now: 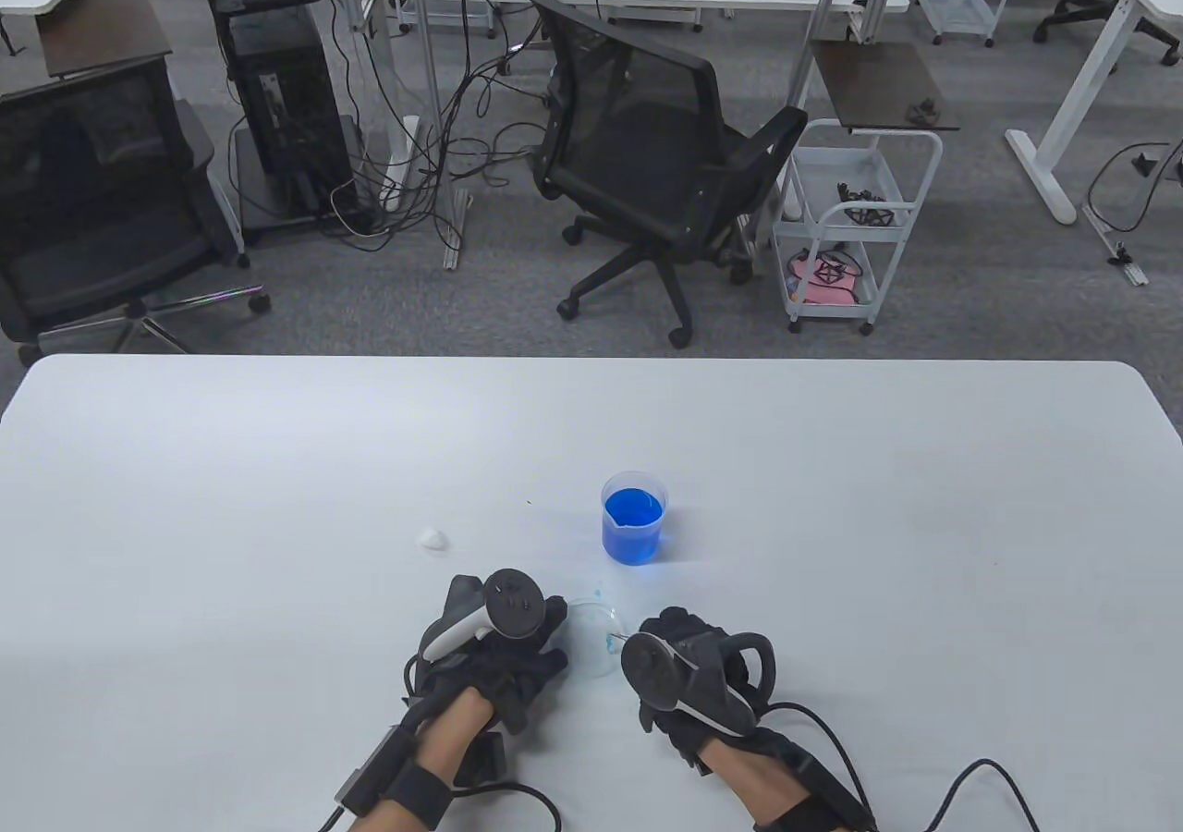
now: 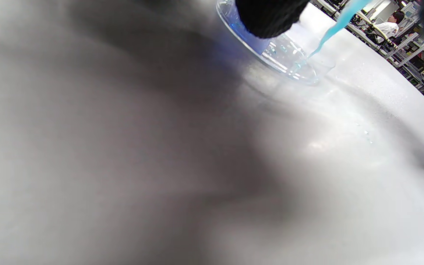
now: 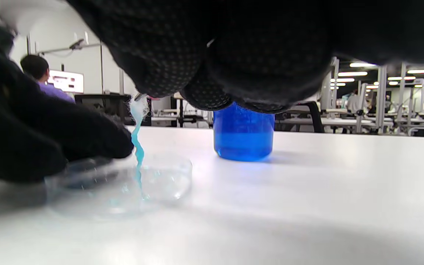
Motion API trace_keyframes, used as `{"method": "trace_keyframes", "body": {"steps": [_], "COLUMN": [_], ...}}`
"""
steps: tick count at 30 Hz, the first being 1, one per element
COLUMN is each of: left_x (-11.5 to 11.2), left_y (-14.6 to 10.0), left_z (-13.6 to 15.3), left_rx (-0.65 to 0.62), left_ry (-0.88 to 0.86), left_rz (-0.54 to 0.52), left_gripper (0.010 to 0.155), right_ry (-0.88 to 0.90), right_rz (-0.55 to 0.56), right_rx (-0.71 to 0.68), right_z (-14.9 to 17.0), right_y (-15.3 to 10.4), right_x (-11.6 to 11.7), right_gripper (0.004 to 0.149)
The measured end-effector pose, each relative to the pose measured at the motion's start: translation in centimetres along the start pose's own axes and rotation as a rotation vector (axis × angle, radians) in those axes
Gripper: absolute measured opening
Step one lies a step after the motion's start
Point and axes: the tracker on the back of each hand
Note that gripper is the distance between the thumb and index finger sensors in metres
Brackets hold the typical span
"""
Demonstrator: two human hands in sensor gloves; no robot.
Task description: Dip tweezers-held cotton tuft into dye solution and dot onto culture dish
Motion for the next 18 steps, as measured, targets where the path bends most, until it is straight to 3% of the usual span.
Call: {"method": "trace_keyframes", "body": {"steps": [3,11,18], "left_x": [0.0,0.0,0.0], "left_y": [0.0,0.0,0.0], "left_z": [0.0,0.0,0.0], "left_rx": [0.000,0.000,0.000], "left_ry": [0.000,0.000,0.000], "left_rz": [0.000,0.000,0.000], "left_gripper": [0.067,0.067,0.067], "right_ry": [0.001,-0.076,-0.057], "right_rz": [-0.003,-0.131,-0.127], "right_rx": [-0.015,-0.035,-0.023], "right_z": [-0.4,-0.7,-0.6], "right_y": [-0.2,-0.1,0.0], "right_x": [0.1,3.8,3.4], "right_gripper": [0.041,0.041,0.041]}}
Point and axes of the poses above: the tracker on the back of each hand, its own z axis roughly to the little-finger side, its own y axis roughly from the wrist to the fingertips, x = y × z, and after that the axes turned 11 degrees about y, right-handed
